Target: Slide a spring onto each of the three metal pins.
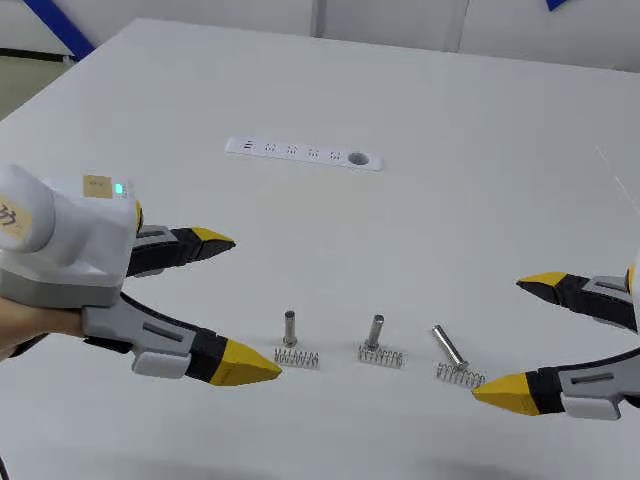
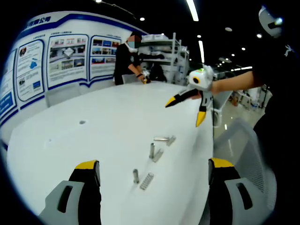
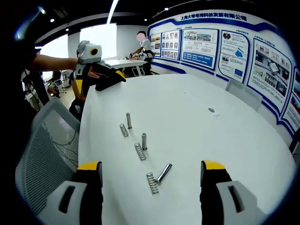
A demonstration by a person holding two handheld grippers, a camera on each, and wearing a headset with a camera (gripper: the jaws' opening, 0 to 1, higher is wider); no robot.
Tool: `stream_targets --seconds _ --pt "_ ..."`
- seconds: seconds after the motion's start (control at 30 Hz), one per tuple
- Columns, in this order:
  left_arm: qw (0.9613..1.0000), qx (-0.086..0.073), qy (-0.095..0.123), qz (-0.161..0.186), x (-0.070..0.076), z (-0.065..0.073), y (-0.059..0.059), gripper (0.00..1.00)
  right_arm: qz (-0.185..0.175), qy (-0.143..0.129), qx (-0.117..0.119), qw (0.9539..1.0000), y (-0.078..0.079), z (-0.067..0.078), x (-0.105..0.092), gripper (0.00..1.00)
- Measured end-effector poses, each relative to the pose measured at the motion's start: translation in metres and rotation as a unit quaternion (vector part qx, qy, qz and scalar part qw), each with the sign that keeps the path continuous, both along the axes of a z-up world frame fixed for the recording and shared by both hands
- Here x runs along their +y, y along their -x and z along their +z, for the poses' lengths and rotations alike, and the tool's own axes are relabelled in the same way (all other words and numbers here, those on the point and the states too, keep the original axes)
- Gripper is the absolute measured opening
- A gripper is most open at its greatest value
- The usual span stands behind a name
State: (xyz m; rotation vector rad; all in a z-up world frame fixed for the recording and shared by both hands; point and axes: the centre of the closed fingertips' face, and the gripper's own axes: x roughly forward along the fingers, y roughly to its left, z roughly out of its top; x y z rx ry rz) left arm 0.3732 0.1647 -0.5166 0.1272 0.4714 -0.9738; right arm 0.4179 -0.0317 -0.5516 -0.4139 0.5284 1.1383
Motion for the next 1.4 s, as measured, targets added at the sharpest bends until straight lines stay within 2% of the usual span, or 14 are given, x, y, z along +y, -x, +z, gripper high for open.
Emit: stream_targets --seconds 0.13,0.27,0.3,0.4,0.5,0.57,0.63,0.7,0.8,0.97,1.23,1.4 --pt "1.0 0.007 -0.006 0.001 0.002 -0.008 0.001 0.98 -0.016 -0.009 0.001 0.9998 -0.009 -0.001 0.001 0.83" --pt "0.9999 0.015 -0.008 0.003 0.002 -0.015 0.004 0.97 -0.031 -0.017 0.007 0.9993 -0.016 -0.004 0.001 0.73" --pt "0.9998 0.017 -0.009 0.003 0.002 -0.018 0.005 0.97 -0.038 -0.025 0.017 0.9988 -0.017 -0.005 0.002 0.72" --pt "0.9997 0.022 -0.006 0.008 0.002 -0.022 0.005 0.97 -0.045 -0.029 0.024 0.9983 -0.02 -0.009 0.003 0.67" --pt "0.9994 0.029 0.002 0.016 0.002 -0.026 0.005 0.97 -0.064 -0.035 0.046 0.9963 -0.024 -0.017 0.005 0.58" --pt "0.9993 0.031 0.004 0.02 0.002 -0.027 0.005 0.96 -0.077 -0.04 0.053 0.9948 -0.029 -0.023 0.007 0.53" --pt "0.9992 0.034 0.004 0.02 0.002 -0.028 0.006 0.96 -0.095 -0.032 0.054 0.9935 -0.036 -0.031 0.007 0.51" --pt "0.9991 0.037 0.002 0.018 0.002 -0.03 0.008 0.96 -0.098 -0.023 0.055 0.9934 -0.04 -0.041 0.009 0.48" --pt "0.999 0.039 -0.002 0.019 0.004 -0.032 0.009 0.96 -0.109 -0.02 0.069 0.9915 -0.044 -0.052 0.011 0.45" --pt "0.9986 0.042 -0.007 0.031 0.01 -0.037 0.008 0.95 -0.121 -0.009 0.078 0.9896 -0.05 -0.067 0.015 0.42" --pt "0.9982 0.049 -0.005 0.033 0.009 -0.04 0.011 0.94 -0.132 0.006 0.084 0.9876 -0.056 -0.08 0.015 0.36" --pt "0.9981 0.048 -0.001 0.037 0.008 -0.04 0.007 0.94 -0.137 0.008 0.095 0.986 -0.057 -0.087 0.016 0.32"
